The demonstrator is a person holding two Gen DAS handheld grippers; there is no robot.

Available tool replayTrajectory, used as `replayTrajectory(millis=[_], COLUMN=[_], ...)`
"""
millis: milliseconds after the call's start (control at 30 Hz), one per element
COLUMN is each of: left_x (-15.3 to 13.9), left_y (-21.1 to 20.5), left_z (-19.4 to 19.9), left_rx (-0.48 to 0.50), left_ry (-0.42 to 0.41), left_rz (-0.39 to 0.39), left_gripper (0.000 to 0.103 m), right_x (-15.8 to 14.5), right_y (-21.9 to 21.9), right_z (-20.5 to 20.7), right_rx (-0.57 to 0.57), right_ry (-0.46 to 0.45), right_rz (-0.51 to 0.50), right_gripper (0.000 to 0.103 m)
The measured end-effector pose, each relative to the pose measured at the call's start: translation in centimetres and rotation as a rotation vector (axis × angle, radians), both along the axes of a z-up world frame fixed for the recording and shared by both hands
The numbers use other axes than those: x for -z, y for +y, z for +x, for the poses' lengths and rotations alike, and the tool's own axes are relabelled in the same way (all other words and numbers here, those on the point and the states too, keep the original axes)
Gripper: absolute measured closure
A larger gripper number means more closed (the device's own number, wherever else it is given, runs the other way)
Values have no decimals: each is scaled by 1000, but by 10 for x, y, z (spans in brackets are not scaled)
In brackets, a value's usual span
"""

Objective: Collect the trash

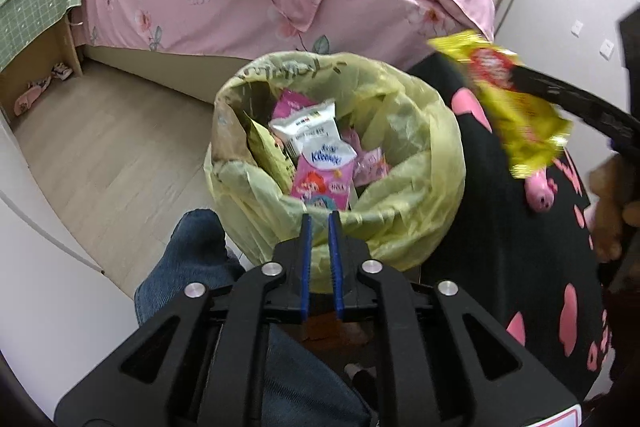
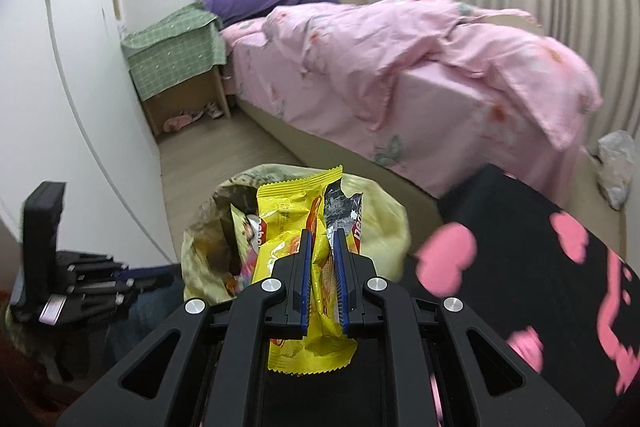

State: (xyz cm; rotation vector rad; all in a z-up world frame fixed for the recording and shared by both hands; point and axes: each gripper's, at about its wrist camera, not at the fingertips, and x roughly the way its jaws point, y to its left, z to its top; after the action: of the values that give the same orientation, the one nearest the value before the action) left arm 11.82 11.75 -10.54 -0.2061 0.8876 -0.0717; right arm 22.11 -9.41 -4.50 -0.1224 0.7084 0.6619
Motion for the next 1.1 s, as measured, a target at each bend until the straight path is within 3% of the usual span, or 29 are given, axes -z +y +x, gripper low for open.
replayTrajectory(millis=[200,367,433,467,633,800,1000,1100], left_x=[-4,-4,-5,-5,-11,-25,-53,-63], left_y=[7,15,17,18,15,1,-33,-55], left_z=[7,6,5,5,0,-13,-35,-43], left_rx=[-33,-51,-56,-59,-65,-43,-1,23], left_ry=[-9,-6,-11,-12,-32,-86,-184,-202], left_rz=[0,-31,-38,-40,-68,-77,1,43], left_gripper=[87,78,78,77,67,48,26,20], right_x=[27,47,53,53,45,24,7,7], right_y=[50,58,57,57,43,4,-43,-63], right_z=[39,56,57,57,42,-2,-60,-78], right_rx=[-62,-44,-26,-24,7,62,128,167], right_ry=[108,221,243,244,203,100,9,14], right_rz=[-7,56,58,59,47,22,0,-4], right_gripper=[91,87,67,64,63,63,63,62])
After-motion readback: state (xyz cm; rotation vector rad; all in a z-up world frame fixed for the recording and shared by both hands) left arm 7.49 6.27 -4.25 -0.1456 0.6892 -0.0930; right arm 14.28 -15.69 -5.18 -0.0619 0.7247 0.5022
